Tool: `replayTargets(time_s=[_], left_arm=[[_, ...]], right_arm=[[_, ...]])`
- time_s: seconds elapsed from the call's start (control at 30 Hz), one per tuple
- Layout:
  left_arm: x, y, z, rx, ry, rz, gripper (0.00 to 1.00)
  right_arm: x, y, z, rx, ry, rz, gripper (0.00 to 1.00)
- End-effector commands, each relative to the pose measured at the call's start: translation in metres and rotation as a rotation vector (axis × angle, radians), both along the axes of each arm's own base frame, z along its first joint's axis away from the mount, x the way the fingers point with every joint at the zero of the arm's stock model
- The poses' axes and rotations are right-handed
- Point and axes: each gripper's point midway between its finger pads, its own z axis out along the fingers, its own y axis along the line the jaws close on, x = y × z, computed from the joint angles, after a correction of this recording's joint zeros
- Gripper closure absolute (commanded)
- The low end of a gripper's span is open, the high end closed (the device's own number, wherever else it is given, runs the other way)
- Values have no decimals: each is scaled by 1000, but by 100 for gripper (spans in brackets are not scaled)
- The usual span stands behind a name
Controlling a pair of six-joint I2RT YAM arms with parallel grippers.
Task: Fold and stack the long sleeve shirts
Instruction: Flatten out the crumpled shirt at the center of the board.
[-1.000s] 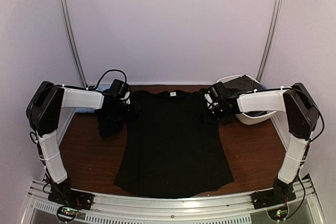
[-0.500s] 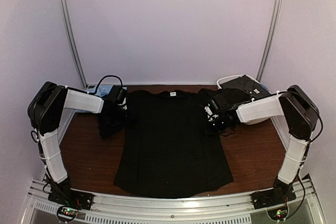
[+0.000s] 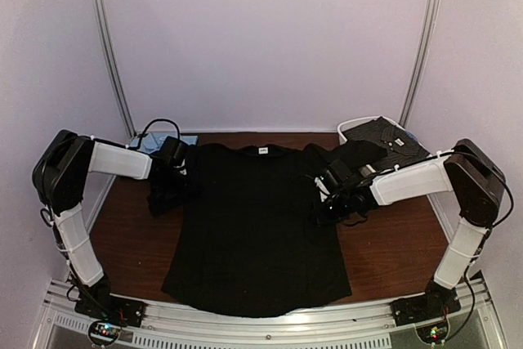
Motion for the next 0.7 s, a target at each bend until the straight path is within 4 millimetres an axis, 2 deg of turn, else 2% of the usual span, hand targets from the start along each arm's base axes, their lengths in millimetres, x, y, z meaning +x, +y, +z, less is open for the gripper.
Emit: replayTargets(time_s=[0.0, 0.1, 0.2, 0.33, 0.47, 0.67], left_arm=[[-32, 34, -21, 118, 116, 29, 43], [-34, 33, -16, 111, 113, 23, 43], [-32, 31, -4, 94, 89, 14, 43], [-22, 23, 18, 71, 38, -13, 43], [-13, 21, 34, 76, 3, -24, 43], [-6, 15, 52, 68, -22, -51, 43]], right_arm=[[-38, -6, -21, -47, 96, 3, 63], [-35, -13, -15, -77, 72, -16, 63], [-18, -9, 10, -81, 9, -29, 63], [21, 17, 51, -26, -97, -31, 63], [66, 51, 74, 24, -182, -19, 67], [125, 83, 70, 116, -203, -16, 77]])
